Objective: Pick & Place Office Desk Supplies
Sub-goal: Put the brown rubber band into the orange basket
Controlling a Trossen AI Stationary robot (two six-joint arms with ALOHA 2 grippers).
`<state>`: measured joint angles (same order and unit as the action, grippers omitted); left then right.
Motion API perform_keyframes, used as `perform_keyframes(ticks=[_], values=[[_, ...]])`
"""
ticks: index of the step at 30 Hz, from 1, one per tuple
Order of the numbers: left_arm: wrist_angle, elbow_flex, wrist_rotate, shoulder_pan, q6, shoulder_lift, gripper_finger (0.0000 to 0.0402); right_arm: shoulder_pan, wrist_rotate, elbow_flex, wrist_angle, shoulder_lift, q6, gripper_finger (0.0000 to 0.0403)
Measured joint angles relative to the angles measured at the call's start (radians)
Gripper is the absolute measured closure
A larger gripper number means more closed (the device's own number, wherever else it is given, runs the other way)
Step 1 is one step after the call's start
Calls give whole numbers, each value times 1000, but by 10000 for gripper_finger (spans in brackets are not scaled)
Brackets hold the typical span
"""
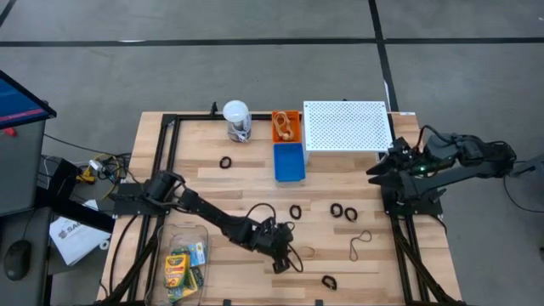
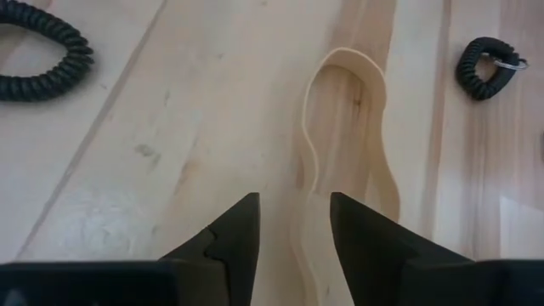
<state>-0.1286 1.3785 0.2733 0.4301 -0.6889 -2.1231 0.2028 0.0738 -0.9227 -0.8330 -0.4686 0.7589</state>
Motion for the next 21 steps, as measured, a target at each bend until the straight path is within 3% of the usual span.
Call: perform_keyframes(ticks=[15, 18, 21], values=[[14, 3, -19, 15, -18, -45, 270, 0, 3, -4, -1, 0, -10, 179], [1, 4, 4, 11, -55, -46, 303, 0, 5, -4, -1, 0, -10, 179], [-12, 2, -24, -8, -96, -41, 376, 0, 7, -4, -1, 0, -10, 179]])
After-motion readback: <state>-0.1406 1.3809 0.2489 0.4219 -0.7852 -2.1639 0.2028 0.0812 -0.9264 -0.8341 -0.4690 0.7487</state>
